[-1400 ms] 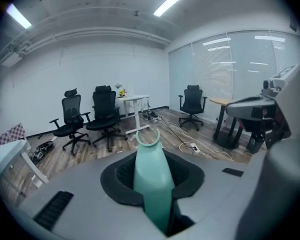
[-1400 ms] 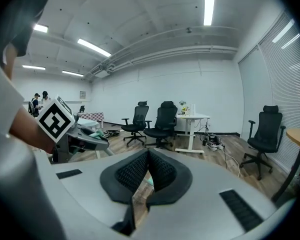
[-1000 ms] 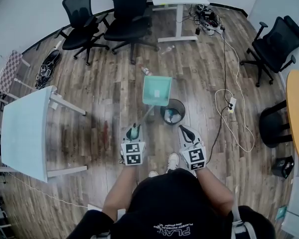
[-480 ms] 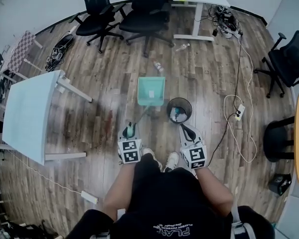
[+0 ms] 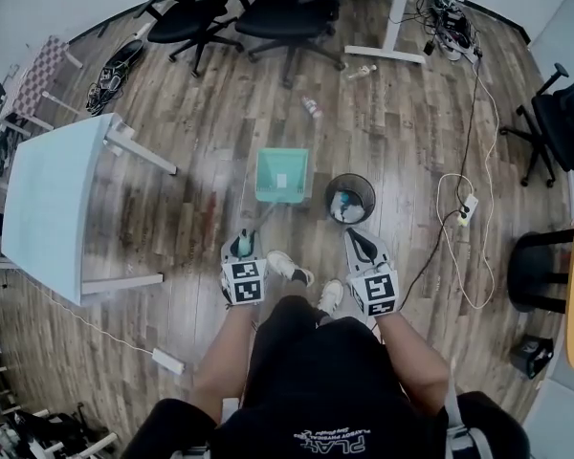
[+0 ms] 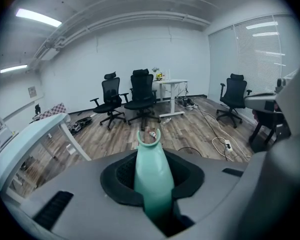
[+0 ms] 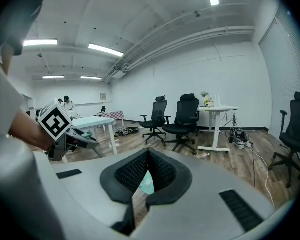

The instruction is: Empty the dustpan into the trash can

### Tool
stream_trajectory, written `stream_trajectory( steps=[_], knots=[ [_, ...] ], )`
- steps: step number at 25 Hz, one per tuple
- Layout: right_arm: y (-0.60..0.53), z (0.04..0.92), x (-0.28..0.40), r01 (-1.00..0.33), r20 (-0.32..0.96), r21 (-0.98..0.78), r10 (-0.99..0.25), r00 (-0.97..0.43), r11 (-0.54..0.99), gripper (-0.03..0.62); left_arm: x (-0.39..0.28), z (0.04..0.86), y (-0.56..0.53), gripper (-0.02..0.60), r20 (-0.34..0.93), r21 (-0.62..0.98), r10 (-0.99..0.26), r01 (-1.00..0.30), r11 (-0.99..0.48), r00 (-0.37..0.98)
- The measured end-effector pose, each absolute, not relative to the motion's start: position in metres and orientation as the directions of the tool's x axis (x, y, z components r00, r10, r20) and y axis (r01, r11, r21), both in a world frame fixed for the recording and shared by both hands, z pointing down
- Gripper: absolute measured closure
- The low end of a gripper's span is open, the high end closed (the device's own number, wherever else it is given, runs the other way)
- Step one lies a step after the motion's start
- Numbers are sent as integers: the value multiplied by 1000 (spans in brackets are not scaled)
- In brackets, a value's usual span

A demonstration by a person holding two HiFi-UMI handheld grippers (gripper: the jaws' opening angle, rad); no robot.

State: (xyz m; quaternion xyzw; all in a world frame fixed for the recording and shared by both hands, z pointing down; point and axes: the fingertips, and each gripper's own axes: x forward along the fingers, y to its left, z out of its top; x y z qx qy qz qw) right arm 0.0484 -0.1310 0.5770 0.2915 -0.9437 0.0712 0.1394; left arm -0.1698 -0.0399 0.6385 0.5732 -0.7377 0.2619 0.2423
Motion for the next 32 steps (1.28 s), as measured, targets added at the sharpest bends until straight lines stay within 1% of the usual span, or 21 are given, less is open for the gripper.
stream_trajectory(
  steps=[12, 23, 32],
  knots=[
    [-146, 619, 15, -536, 369, -68, -478, -797, 841, 577, -191, 710, -46, 483, 740, -86, -640, -972, 218, -209],
    [-154, 654, 0, -530, 440, -74, -449, -778, 845, 577, -205, 760, -57, 483, 802, -94, -568, -978, 186, -185],
    [-150, 681, -3, -534, 483, -103, -427, -764, 839, 577, -210, 797, -56, 483, 838, -70, -519, -977, 201, -167]
  ],
)
